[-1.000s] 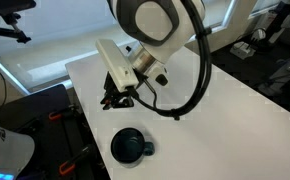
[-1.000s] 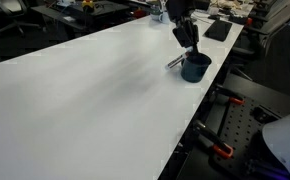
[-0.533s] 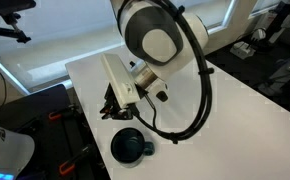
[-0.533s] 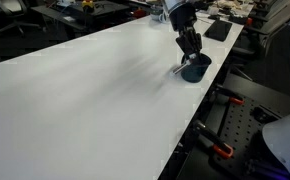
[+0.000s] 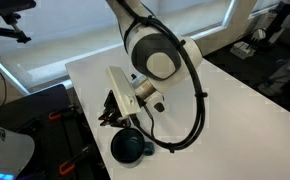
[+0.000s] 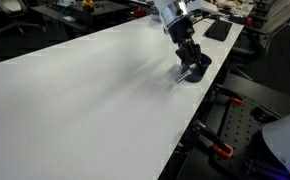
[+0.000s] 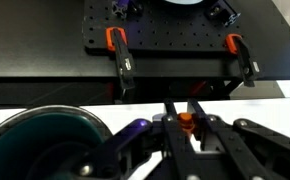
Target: Remove the marker from the mug and put it on the table
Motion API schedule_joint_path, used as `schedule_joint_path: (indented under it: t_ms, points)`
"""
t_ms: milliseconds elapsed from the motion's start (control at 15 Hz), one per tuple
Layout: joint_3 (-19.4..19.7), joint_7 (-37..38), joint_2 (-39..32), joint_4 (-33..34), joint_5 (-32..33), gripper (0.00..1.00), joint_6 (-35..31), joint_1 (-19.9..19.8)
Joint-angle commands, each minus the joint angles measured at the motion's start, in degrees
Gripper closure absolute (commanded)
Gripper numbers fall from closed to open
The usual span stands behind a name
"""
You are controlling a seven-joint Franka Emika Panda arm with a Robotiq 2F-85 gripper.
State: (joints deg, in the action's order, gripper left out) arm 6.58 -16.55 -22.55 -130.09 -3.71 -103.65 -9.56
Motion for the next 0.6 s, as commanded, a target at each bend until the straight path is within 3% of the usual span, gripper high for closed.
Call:
schedule_joint_path:
  t_ms: [0,200,533]
  points:
    - [-0.56,0.19,-0.39,0.26,0.18,0.79,0.16,-0.64]
    - [-0.55,0.17,-0.75,0.48,0.17,0.58,0.48,-0.93]
    - [-0.55,0.16,-0.75,0.56,0.16,0.56,0.61,-0.97]
